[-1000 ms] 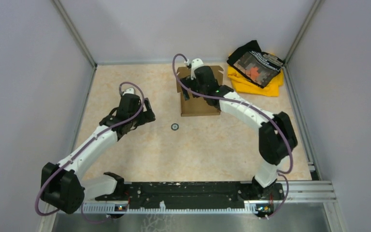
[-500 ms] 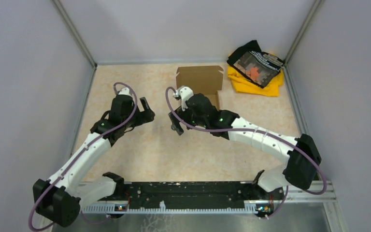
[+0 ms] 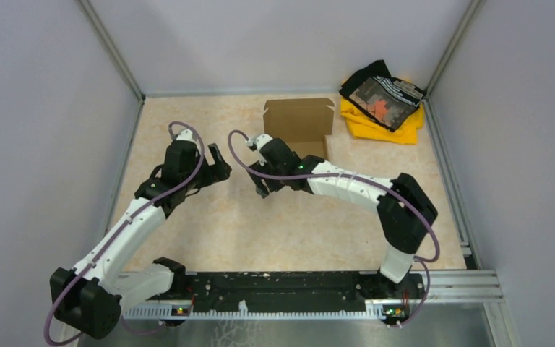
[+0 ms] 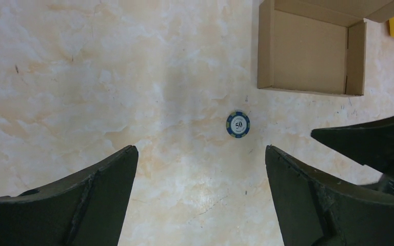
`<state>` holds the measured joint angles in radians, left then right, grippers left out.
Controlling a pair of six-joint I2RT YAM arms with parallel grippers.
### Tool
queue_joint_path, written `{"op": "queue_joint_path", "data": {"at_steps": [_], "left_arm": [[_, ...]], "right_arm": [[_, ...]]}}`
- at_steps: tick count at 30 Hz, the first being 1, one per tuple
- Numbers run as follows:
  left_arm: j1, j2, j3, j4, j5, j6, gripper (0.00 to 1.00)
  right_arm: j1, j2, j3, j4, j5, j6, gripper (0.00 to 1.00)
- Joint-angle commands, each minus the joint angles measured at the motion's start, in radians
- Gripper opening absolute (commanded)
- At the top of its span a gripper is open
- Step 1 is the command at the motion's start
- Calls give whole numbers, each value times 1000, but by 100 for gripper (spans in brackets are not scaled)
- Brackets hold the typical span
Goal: Fold the paper box
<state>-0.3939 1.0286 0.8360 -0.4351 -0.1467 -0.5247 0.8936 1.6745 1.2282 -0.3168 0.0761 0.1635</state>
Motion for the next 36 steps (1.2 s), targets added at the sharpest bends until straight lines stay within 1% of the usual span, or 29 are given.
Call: {"op": "queue_joint_path", "data": {"at_steps": [1, 4, 7, 10, 14, 18, 23, 27, 36], "left_arm": [[18, 22, -1, 45, 25, 9, 99], [21, 25, -6, 52, 25, 7, 99], [26, 14, -9, 49, 8, 1, 99], [41, -32, -15, 38, -20, -8, 99], [86, -104, -31, 23, -34, -34, 99], [137, -165, -54, 20, -43, -57, 99], [198, -210, -65, 5, -23, -77, 99], [219, -241, -67, 1, -13, -80, 99], [228, -241, -64, -4, 4, -74, 99]], "right_arm": [[-20, 125, 158, -60, -63, 2, 68], [-25, 193, 194, -77, -100, -17, 57], [-25, 248, 228, -86, -106, -25, 56], [-24, 298, 255, -106, -106, -45, 53], [-24, 313, 241, -70, -53, -42, 53], [-24, 340, 255, -58, -39, -43, 55], [-24, 377, 280, -54, -63, -51, 57], [-24, 403, 304, -67, -62, -58, 57], [-18, 435, 332, -97, -25, -60, 56]]}}
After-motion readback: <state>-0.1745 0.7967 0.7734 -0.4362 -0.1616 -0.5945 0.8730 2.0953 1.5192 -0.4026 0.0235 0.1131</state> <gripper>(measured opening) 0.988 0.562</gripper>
